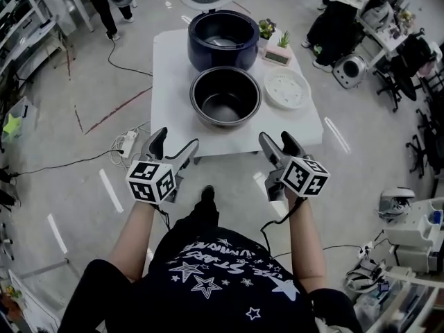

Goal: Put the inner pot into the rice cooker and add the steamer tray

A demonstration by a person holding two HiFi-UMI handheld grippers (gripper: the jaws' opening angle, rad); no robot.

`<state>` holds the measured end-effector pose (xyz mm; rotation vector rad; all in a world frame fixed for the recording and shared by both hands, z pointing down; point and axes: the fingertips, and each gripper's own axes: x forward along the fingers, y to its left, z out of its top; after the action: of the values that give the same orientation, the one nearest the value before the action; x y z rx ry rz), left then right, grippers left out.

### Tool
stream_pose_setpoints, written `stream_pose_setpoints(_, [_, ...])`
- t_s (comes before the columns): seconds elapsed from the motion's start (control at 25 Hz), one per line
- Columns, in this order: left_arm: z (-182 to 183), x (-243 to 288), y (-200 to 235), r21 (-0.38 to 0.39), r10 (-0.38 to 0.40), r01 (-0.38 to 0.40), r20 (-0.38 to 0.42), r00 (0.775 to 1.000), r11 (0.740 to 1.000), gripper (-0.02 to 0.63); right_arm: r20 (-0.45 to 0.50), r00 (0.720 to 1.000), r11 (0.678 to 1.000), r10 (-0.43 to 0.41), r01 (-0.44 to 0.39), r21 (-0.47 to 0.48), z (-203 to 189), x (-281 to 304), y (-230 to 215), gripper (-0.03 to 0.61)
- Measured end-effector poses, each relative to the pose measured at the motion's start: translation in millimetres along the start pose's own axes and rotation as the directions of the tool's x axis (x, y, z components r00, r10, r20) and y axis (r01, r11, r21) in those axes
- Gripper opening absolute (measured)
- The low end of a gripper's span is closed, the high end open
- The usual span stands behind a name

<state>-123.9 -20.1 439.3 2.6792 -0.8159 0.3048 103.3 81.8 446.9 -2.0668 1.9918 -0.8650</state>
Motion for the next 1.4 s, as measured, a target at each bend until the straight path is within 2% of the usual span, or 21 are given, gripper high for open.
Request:
stream_pose_setpoints(0.2, [17.8,30.7,24.2,-0.054,0.001,0.0,0.023,1.0,0.999,0.415,-0.009,1.0,1.0,-0.003,0.003,0.02,26.5,50.3,-10.2,0.385])
stream_pose_setpoints(0.36, [20.9,47.6,38.5,-0.085,-0.006,0.007,0.021,1.0,0.996,0.41,-0.042,0.998,0.999,-0.036,0.036,0.004,38.7,83.7,-18.5,0.352])
stream_pose_setpoints(0.6, [21.0,66.5,56.6,-0.098,-0.021,0.02,-0.008,1.0,0.995,0.41,-0.135,0.985,0.994,-0.109,0.106,-0.03,37.0,126.5,-34.5,0.318])
stream_pose_setpoints(0.92, [19.0,80.4,77.9,-0.133,-0.047,0.041,-0.038,0.998,0.99,0.408,-0.227,0.95,0.977,-0.213,0.2,-0.08,27.9,161.7,-57.2,0.282])
stream_pose_setpoints(1.16, [16.4,96.1,84.5,-0.154,-0.082,0.073,-0.05,0.995,0.985,0.403,-0.288,0.925,0.967,-0.247,0.216,-0.134,18.7,173.8,-65.8,0.208])
stream_pose_setpoints(1.4, [14.3,105.5,80.8,-0.18,-0.101,0.088,-0.061,0.993,0.98,0.403,-0.296,0.922,0.965,-0.247,0.207,-0.162,14.0,174.3,-66.4,0.118])
